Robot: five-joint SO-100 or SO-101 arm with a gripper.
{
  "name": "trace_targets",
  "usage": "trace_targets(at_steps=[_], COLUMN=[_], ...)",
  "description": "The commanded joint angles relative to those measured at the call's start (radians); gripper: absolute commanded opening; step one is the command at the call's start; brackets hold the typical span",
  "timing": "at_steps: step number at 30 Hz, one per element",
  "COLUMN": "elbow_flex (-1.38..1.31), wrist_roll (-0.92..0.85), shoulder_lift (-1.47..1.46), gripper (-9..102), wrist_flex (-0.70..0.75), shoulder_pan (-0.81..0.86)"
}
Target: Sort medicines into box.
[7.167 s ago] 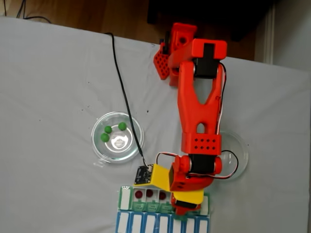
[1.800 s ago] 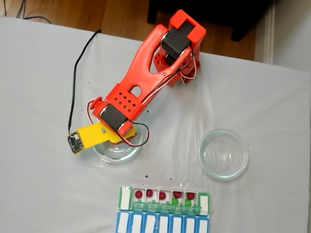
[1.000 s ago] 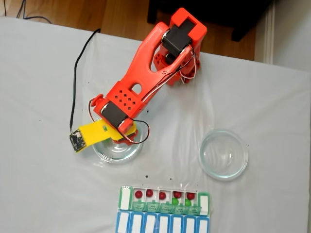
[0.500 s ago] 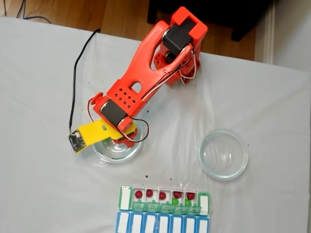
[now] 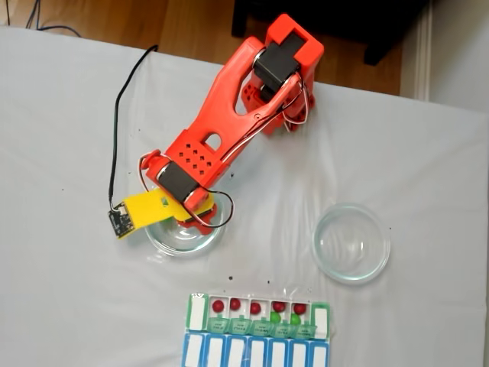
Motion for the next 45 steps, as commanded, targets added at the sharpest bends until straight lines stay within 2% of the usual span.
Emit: trace_targets(at_steps=[1, 31, 45], elbow_flex=[-0.055, -0.078, -0.097], wrist_roll=[0.017, 0.054, 0.129], shoulder_lift=[0.009, -0.038, -0.051], gripper=[38, 41, 37], wrist_flex=[0.008, 0.037, 0.084], shoulder_pan=[-0.002, 0.003, -0.041])
